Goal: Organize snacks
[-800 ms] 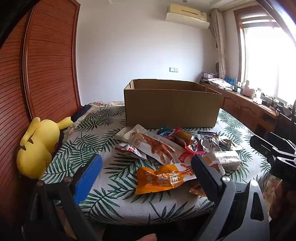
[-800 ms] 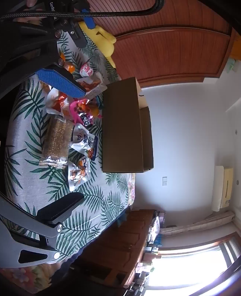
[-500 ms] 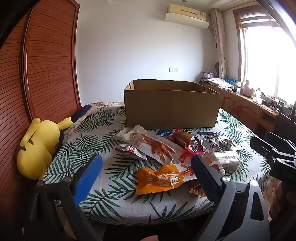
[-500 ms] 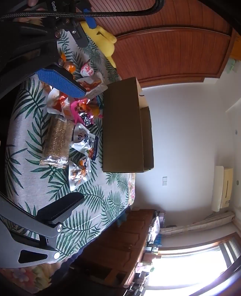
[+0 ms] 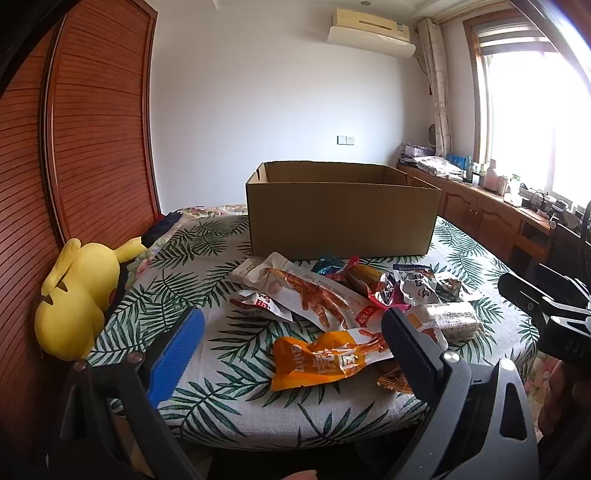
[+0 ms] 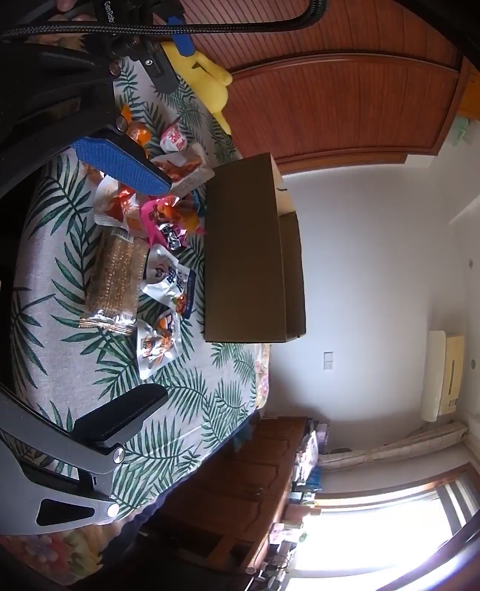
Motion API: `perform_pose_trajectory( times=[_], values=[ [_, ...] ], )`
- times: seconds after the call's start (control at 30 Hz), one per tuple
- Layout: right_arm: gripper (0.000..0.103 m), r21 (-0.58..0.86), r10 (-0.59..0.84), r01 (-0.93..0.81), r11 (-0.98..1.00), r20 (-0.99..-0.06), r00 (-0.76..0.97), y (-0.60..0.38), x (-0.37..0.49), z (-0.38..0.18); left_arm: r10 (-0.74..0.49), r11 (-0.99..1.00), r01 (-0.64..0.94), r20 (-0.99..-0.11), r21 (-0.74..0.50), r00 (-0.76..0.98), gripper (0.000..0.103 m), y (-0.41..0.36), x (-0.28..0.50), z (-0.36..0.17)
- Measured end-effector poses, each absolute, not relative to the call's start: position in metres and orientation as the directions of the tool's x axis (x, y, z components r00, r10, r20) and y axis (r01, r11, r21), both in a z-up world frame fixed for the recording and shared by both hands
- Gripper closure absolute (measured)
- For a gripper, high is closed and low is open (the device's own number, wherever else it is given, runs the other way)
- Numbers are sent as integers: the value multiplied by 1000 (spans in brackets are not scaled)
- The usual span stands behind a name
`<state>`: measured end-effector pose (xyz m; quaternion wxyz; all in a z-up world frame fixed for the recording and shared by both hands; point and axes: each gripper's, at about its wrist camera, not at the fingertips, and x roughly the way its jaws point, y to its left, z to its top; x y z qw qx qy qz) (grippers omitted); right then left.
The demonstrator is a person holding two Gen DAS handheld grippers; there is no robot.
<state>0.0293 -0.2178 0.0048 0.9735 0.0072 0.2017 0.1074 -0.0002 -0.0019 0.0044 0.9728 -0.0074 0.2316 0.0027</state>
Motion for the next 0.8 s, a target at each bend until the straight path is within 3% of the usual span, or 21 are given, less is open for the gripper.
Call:
perform_pose_trajectory(
  times=[0.8],
  values=[
    [0, 59, 212, -205, 977, -390, 896, -219, 28, 4, 12, 1000, -13, -442, 1, 897, 5, -2, -3, 3]
  ],
)
